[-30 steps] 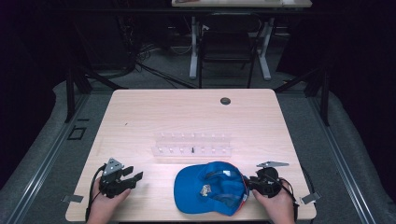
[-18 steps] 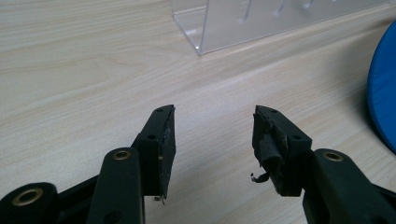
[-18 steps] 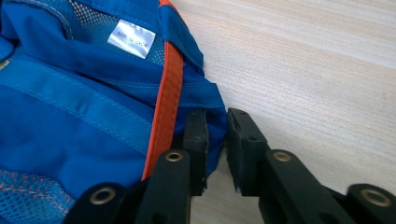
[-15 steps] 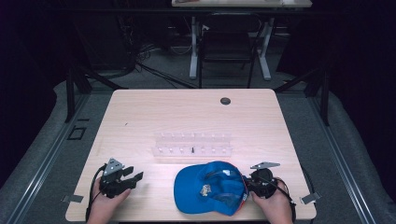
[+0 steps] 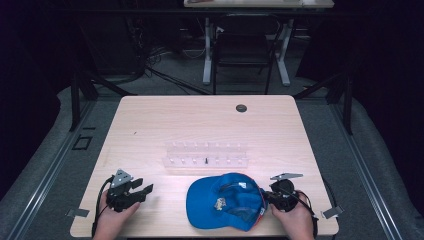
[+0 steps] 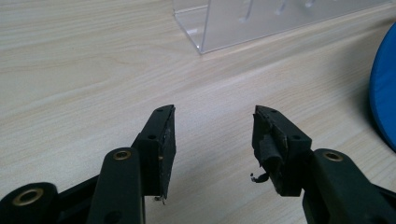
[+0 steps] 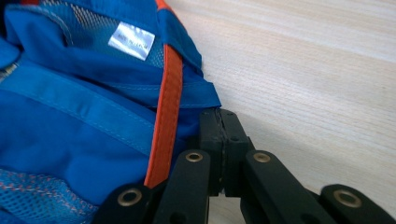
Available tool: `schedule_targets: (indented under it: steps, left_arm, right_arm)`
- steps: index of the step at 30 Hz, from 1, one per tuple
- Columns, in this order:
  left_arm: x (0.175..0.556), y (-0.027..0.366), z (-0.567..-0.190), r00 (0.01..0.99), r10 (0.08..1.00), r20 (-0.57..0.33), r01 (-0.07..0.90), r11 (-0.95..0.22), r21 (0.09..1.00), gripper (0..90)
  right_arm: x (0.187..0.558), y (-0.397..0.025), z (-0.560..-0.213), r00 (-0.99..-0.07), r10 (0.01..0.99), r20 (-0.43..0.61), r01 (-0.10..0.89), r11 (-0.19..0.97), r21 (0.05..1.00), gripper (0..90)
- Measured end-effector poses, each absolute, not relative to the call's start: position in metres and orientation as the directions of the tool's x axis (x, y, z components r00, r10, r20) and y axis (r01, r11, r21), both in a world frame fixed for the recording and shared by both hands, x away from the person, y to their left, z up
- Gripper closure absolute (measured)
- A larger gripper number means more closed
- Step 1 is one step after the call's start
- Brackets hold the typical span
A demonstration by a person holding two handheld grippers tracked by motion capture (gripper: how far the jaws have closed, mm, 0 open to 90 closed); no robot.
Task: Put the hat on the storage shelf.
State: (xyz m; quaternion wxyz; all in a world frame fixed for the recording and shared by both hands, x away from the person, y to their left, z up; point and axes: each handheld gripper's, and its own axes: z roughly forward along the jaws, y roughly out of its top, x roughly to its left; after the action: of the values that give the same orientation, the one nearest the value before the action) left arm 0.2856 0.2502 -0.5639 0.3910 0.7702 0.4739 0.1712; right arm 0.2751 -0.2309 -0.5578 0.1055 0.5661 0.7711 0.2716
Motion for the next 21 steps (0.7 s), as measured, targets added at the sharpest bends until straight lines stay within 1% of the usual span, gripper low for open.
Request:
schedule_targets:
  steps: [2,3,9,21]
  left_arm:
    - [0.286,0.250,-0.564,0.489,0.866,-0.106,0.592,-0.240,0.770,49.9]
    - [0.286,0.250,-0.564,0.490,0.866,-0.105,0.591,-0.241,0.770,49.9]
    - [0.285,0.250,-0.564,0.488,0.866,-0.107,0.594,-0.240,0.768,50.0]
    - [0.285,0.250,-0.565,0.488,0.867,-0.104,0.595,-0.243,0.766,50.0]
  right_arm:
    - [0.275,-0.232,-0.557,-0.331,0.932,0.150,0.816,0.202,0.542,90.0]
    - [0.275,-0.234,-0.554,-0.321,0.931,0.176,0.820,0.180,0.543,90.0]
    - [0.274,-0.240,-0.544,-0.304,0.926,0.224,0.828,0.141,0.543,90.0]
    - [0.274,-0.249,-0.531,-0.288,0.915,0.284,0.843,0.101,0.528,90.0]
